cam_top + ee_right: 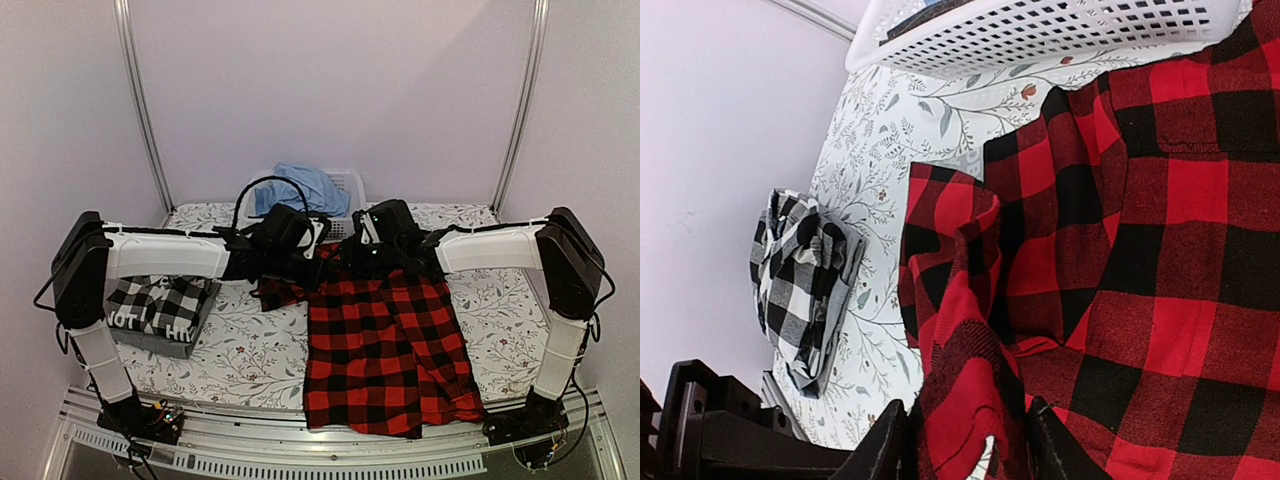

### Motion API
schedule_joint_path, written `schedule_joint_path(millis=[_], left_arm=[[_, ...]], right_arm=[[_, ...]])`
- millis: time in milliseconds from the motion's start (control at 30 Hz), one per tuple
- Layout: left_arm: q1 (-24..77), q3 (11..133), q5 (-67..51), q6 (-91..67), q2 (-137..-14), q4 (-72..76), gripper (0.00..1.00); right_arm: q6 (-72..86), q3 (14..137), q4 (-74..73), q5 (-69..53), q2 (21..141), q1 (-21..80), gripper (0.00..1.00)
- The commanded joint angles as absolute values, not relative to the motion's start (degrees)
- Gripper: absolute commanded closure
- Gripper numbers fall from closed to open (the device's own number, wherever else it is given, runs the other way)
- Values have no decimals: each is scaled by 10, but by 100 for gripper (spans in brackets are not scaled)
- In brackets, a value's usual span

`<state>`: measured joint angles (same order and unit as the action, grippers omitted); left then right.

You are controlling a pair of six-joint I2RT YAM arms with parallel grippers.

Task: Fold and stack the long sleeve shirts
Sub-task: Pass from the left arm to the right

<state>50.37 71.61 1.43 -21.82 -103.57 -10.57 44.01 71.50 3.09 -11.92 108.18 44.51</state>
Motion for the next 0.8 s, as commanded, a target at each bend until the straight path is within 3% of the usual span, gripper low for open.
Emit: schedule_joint_path(millis=[0, 200, 267, 467, 600, 767], left_arm=[[511, 718, -13, -209, -1037, -79, 100], [512, 719, -19, -214, -1039, -81, 98], [511, 719, -19, -219, -1038, -82, 95], [511, 710, -38, -254, -1003, -111, 68], [514, 669, -75, -306, -936, -137, 61], [535, 593, -94, -364, -854, -181, 60]], right_arm=[[441, 729, 33, -127, 1093, 451, 66], [435, 733, 22, -121, 1088, 451, 99], [432, 736, 12, -115, 1085, 451, 100], [400, 768, -43, -60, 1065, 448, 100], [348, 826, -94, -31, 1063, 441, 100], [302, 869, -128, -14, 1062, 430, 100]])
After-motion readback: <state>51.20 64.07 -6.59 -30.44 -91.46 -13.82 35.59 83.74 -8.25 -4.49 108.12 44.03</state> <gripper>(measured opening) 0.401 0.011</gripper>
